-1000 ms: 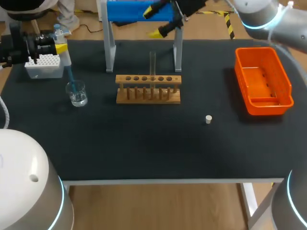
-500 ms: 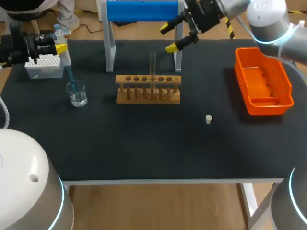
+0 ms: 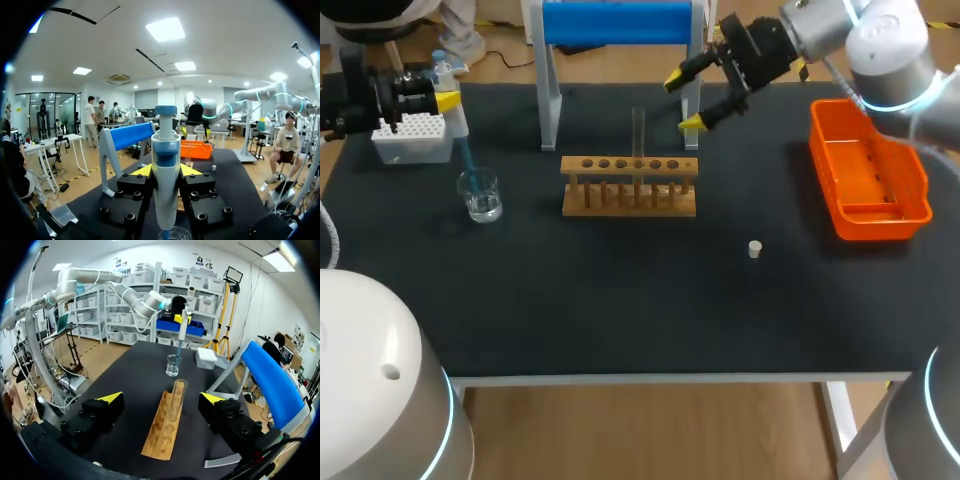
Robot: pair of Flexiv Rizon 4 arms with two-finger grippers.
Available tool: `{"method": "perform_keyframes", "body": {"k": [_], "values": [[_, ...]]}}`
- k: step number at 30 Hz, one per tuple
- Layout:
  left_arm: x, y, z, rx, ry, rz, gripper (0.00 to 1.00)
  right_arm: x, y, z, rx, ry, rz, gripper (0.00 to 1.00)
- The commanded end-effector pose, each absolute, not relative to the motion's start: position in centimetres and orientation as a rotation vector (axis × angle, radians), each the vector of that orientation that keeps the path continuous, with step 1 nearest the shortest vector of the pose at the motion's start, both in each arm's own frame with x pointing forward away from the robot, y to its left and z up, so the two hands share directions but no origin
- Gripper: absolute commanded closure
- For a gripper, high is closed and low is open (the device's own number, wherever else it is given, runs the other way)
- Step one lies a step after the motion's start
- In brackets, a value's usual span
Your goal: Invert the test tube, pick up the pipette, mount the tip to pipette, aspirate from beaker and dispense into the tube, eject the tip, return the pipette, and cap with the stopper.
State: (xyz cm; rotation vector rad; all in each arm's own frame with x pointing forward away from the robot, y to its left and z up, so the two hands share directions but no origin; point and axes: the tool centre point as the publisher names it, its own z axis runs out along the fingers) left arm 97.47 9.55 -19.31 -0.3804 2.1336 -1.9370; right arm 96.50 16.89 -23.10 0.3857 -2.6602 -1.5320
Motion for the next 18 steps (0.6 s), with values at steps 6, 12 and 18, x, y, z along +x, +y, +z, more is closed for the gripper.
{"method": "perform_keyframes", "body": {"k": [6, 12, 18], "values": [[97.5, 9.6, -19.3, -0.379, 2.135, -1.939, 1.00, 96.9, 19.2, -25.8, 0.396, -2.687, -1.518, 0.00], [97.5, 9.6, -19.3, -0.379, 2.135, -1.939, 1.00, 97.0, 20.7, -27.2, 0.408, -2.713, -1.498, 0.00], [97.5, 9.6, -19.3, -0.379, 2.135, -1.939, 1.00, 97.3, 21.8, -27.9, 0.402, -2.703, -1.496, 0.00]]}}
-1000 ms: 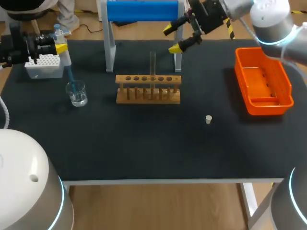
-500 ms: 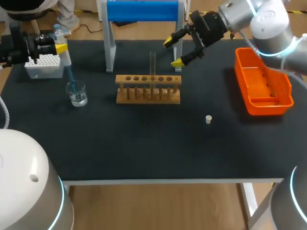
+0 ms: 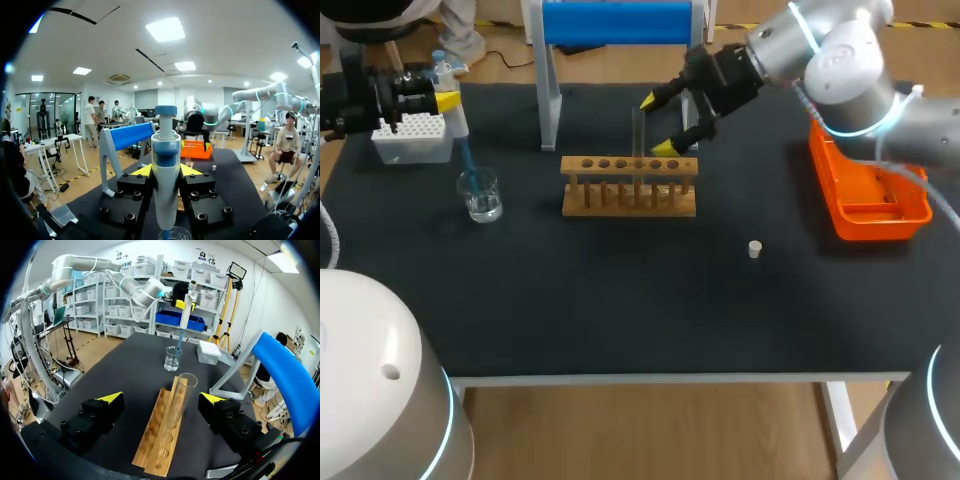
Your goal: Invert the test tube, pick up the pipette, mount the tip to pipette, aspirate from beaker and dispense into the tube, eject the tip, return the pipette, and cap with the stopper.
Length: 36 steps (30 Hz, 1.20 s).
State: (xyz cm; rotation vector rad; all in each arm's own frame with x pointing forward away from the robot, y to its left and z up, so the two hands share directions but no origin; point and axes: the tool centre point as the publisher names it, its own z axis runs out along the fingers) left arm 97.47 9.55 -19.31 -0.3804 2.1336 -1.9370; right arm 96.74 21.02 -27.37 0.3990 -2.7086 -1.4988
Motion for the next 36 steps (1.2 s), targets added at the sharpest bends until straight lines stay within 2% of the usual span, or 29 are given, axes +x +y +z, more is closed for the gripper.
{"method": "perform_keyframes", "body": {"k": [1, 36], "values": [[97.5, 9.6, -19.3, -0.379, 2.135, -1.939, 1.00, 97.4, 22.0, -28.0, 0.403, -2.704, -1.495, 0.00], [97.5, 9.6, -19.3, -0.379, 2.135, -1.939, 1.00, 99.1, 24.9, -30.5, 0.333, -2.735, -1.467, 0.00]]}}
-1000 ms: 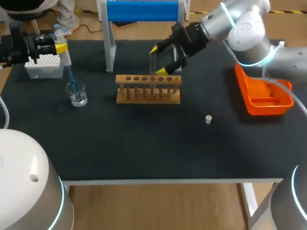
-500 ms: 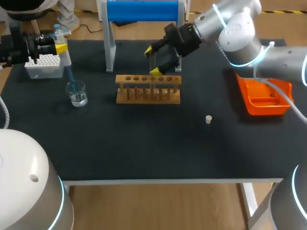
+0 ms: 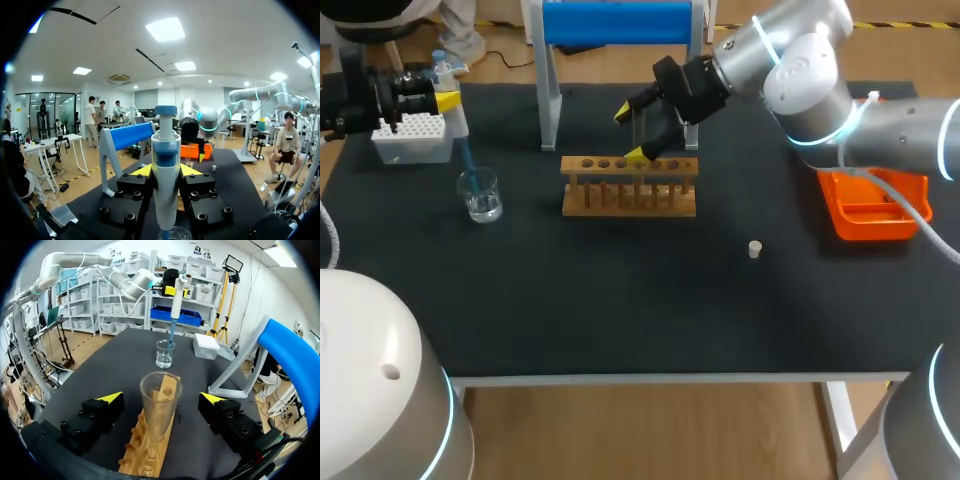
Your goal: Invert the test tube, pick up the pipette, mount the tip to pipette, aspirate from beaker and dispense into the tube, eject the tip, return the pipette, and cap with the stopper.
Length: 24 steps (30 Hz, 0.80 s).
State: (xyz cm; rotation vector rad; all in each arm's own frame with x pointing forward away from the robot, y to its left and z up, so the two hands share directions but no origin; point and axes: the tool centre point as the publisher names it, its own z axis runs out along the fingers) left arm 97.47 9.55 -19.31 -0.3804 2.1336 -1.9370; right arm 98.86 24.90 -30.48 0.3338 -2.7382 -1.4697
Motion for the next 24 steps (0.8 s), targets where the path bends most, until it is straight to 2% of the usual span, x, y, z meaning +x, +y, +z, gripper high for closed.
{"method": "perform_keyframes", "body": {"k": [1, 24], "values": [[97.53, 9.60, -19.29, -0.379, 2.135, -1.939, 1.00, 99.15, 24.93, -30.51, 0.332, -2.734, -1.468, 0.00], [97.53, 9.60, -19.29, -0.379, 2.135, -1.939, 1.00, 98.74, 25.01, -30.37, 0.351, -2.763, -1.465, 0.00]]}}
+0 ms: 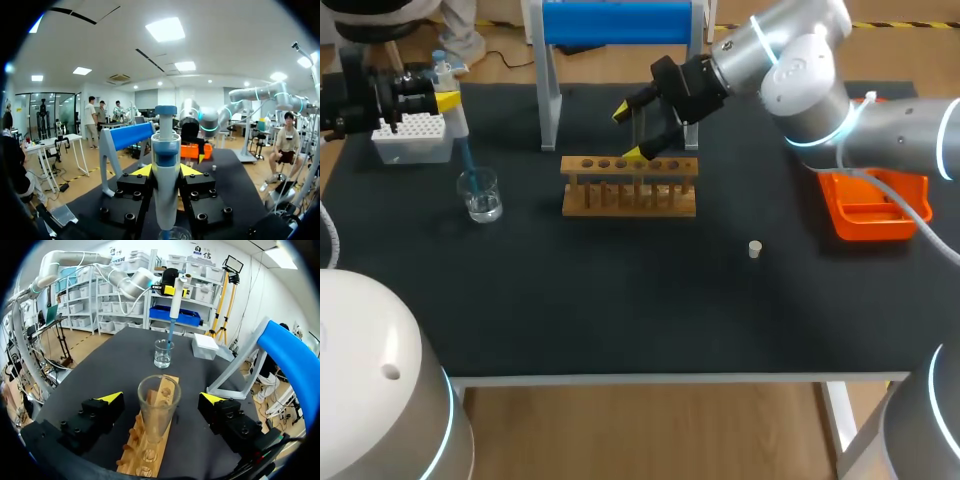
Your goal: Invert the test tube, pick up the pipette, mount the tip to pipette, aspirate from beaker and dispense into the tube, eject the tip, return the pipette, and cap with the stopper.
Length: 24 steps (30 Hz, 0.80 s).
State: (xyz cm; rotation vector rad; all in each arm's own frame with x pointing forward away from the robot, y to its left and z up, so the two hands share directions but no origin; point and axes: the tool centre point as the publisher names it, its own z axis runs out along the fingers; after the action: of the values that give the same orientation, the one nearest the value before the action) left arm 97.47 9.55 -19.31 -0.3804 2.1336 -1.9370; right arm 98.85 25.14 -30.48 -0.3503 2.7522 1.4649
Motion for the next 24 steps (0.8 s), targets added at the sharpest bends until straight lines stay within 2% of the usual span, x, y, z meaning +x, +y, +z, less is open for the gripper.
{"method": "perform_keyframes", "body": {"k": [1, 24], "values": [[97.5, 9.6, -19.3, -0.379, 2.135, -1.939, 1.00, 98.7, 25.0, -30.4, -0.350, 2.754, 1.460, 0.00], [96.2, 8.6, -15.1, -0.348, 2.150, -1.819, 1.00, 98.7, 25.0, -30.4, -0.350, 2.754, 1.460, 0.00]]}}
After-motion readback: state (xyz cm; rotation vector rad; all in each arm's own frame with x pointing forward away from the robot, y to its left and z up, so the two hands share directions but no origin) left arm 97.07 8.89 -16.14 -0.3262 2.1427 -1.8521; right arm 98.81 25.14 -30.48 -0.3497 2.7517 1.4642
